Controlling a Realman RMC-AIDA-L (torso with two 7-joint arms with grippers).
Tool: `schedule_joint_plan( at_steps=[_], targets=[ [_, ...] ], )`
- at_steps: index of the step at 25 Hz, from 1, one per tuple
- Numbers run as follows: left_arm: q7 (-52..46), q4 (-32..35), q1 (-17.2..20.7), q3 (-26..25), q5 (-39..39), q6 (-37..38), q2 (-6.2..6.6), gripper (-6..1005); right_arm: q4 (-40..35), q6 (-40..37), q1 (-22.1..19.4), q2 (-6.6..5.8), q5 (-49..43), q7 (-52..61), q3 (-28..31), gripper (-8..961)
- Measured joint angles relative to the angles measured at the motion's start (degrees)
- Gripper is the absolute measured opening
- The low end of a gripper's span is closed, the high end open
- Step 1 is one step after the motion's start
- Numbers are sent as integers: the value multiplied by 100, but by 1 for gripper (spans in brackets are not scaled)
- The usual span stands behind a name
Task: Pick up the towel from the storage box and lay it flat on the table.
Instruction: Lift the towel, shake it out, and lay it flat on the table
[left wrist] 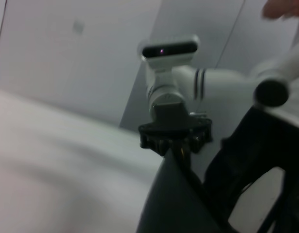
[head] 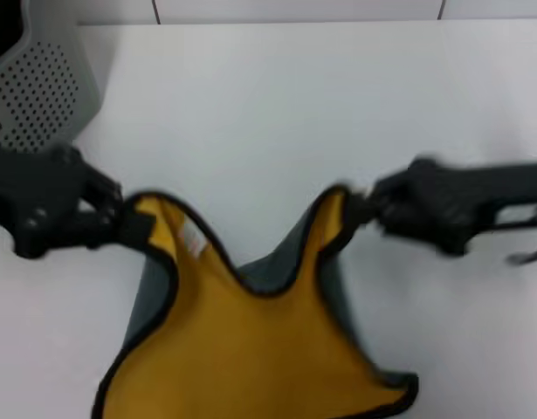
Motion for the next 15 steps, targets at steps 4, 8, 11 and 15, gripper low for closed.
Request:
schedule_joint_plan(
  at_steps=[4, 8, 11, 15],
  targets=[
    [42, -674, -422, -612, 1818, -465, -430, 23, 851, 833, 310, 42, -358, -320, -209, 6],
    [45, -775, -625, -1119, 2583, -859, -635, 22, 862, 1366, 389, -18, -405, -441, -291, 6],
    [25, -729, -708, -1339, 2561, -1143, -651, 22, 771, 1694, 415, -65, -417, -618, -281, 6],
    [-48, -724, -810, -1377, 2621, -1546, -616, 22, 745, 2069, 614, -145, -451, -842, -306, 6]
  ],
)
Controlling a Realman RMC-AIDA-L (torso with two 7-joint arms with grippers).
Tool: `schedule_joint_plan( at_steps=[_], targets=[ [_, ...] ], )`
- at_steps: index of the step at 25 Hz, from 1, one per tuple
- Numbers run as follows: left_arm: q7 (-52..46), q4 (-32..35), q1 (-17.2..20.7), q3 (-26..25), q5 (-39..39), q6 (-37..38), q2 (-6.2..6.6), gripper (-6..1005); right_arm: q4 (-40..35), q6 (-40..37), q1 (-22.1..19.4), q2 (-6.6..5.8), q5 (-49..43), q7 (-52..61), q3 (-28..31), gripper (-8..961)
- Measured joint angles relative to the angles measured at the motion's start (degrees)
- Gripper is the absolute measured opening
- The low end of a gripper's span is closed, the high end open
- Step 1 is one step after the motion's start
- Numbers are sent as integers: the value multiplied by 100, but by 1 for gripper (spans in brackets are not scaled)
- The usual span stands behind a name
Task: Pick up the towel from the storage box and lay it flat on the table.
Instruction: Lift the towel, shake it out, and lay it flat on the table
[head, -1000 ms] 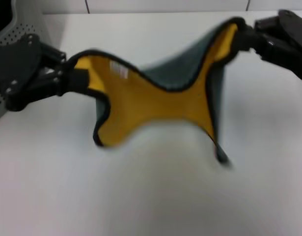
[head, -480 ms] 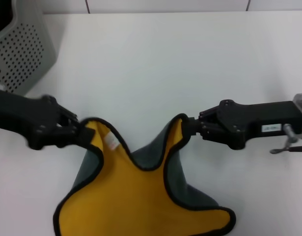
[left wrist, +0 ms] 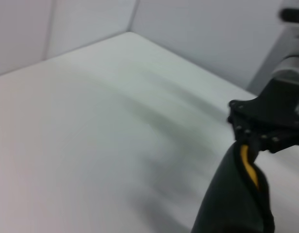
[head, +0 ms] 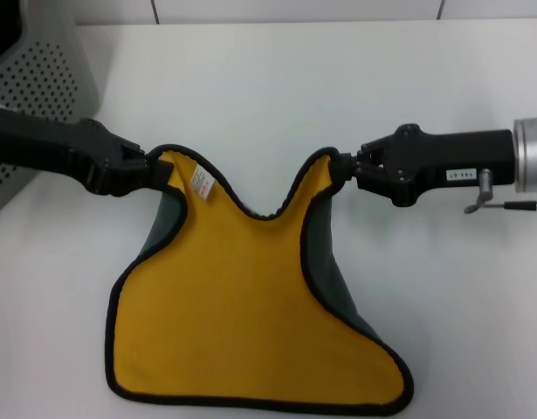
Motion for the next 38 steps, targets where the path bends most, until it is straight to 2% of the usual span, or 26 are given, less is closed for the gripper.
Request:
schedule_joint_plan(
  at_steps=[2, 7, 11, 15, 18, 22, 27, 38],
  targets=[
    [-49, 0, -44, 19, 105, -116, 3, 22, 25, 26, 106, -18, -106, -26, -17, 6],
    [-110, -2, -114, 22, 412, -189, -42, 23, -7, -39, 476, -28, -1059, 40, -19, 6],
    [-159, -2, -115, 17, 453, -259, -47, 23, -248, 13, 549, -36, -1473, 19, 15, 7],
    [-218, 36, -74, 10, 455, -385, -25, 22, -585, -47, 566, -168, -1549, -31, 27, 7],
    [-237, 83, -47, 12, 479, -443, -38, 22, -816, -79, 578, -322, -1546, -48, 30, 7],
    [-263, 126, -71, 28, 631, -522, -158, 22, -912, -81, 770, -423, -1722, -54, 28, 7],
    [-387, 129, -113, 30, 808, -753, -209, 22, -928, 180, 1061, -344, -2466, -43, 34, 7],
    [-633, 228, -117, 31, 922, -942, -218, 23, -924, 961, 1127, -148, -2637, -309, -11, 7]
  ],
)
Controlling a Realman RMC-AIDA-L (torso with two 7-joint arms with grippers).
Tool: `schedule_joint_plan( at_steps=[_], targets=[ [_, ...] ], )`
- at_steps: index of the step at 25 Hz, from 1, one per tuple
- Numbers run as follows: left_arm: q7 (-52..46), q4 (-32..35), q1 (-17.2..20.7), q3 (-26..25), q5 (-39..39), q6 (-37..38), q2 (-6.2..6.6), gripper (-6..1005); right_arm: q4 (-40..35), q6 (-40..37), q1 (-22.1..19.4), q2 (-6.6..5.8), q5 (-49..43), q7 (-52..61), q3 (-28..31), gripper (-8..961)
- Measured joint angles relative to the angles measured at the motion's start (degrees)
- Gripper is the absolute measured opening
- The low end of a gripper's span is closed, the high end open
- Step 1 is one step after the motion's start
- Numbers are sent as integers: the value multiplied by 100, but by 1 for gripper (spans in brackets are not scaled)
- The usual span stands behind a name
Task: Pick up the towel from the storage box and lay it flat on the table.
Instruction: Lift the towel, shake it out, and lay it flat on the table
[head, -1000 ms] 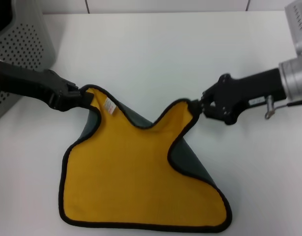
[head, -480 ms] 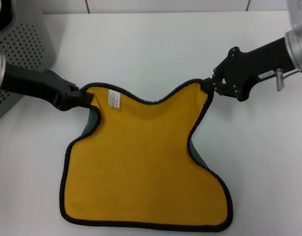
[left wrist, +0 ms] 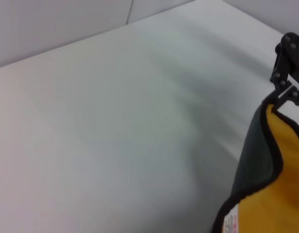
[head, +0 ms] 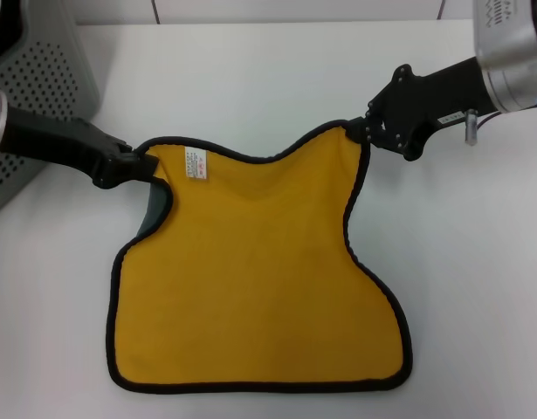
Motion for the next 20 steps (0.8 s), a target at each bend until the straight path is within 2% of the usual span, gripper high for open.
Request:
schedule_joint_plan(
  at_steps=[8, 20],
  targets=[
    [-249, 133, 67, 1, 128, -195, -41, 22, 50, 369, -13, 129, -255, 11, -1, 7],
    [-238, 125, 121, -13, 131, -243, -116, 22, 63, 589, -134, 247, -256, -3, 34, 6]
  ],
)
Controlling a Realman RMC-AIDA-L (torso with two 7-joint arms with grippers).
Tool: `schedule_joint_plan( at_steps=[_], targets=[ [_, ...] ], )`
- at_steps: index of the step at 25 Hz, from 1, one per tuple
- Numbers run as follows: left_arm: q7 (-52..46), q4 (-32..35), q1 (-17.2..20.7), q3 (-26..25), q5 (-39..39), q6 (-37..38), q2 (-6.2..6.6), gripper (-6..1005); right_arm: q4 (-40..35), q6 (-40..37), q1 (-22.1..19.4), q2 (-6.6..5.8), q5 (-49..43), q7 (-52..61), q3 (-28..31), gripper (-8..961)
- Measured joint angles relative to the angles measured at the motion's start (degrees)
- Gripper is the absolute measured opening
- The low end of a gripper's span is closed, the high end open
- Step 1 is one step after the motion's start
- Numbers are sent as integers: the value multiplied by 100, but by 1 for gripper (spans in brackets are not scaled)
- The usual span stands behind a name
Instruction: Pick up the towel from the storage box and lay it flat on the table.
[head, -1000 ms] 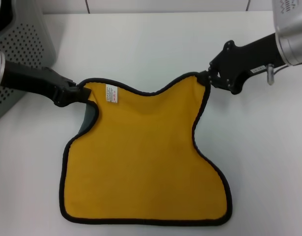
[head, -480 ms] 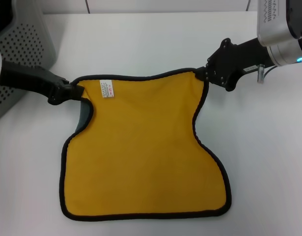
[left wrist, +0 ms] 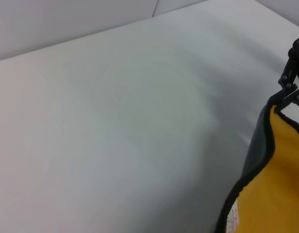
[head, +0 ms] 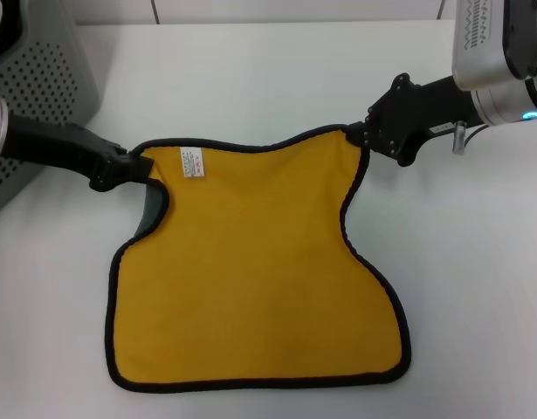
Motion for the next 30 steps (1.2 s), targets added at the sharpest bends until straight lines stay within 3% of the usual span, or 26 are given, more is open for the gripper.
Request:
schedule_joint_plan(
  at_steps=[7, 11, 19, 21, 24, 25, 26, 27, 30],
  targets=[
    [-32, 53, 89, -152, -72, -106, -82, 23, -30, 440, -49, 38, -121, 619, -43, 23],
    [-51, 226, 170, -173, -181, -99, -90, 132, -68, 619, -69, 62, -260, 823, -84, 92],
    [93, 477, 360, -174, -681, 142, -59, 498, -493, 696, -352, 96, -243, 823, -114, 415],
    [296, 520, 439, -172, -1045, 369, -38, 582, -1196, 593, -821, 122, 9, 819, -244, 485],
    [837, 564, 623, -170, -1812, 874, -19, 595, -2054, 119, -1595, 99, 1004, 626, -456, 574],
    [1104, 569, 700, -170, -2039, 1064, -20, 600, -2077, 62, -1638, 99, 1082, 601, -463, 603],
    [1413, 559, 775, -171, -2248, 1266, -27, 604, -2111, -497, -1946, 102, 1853, 264, -502, 632],
    [1908, 481, 885, -166, -2458, 1525, -61, 604, -2111, -497, -1946, 102, 1853, 264, -502, 662],
    [3321, 0, 1061, -140, -2820, 2146, -144, 604, -1462, -1311, -2223, 118, 3146, -406, -707, 750]
  ],
)
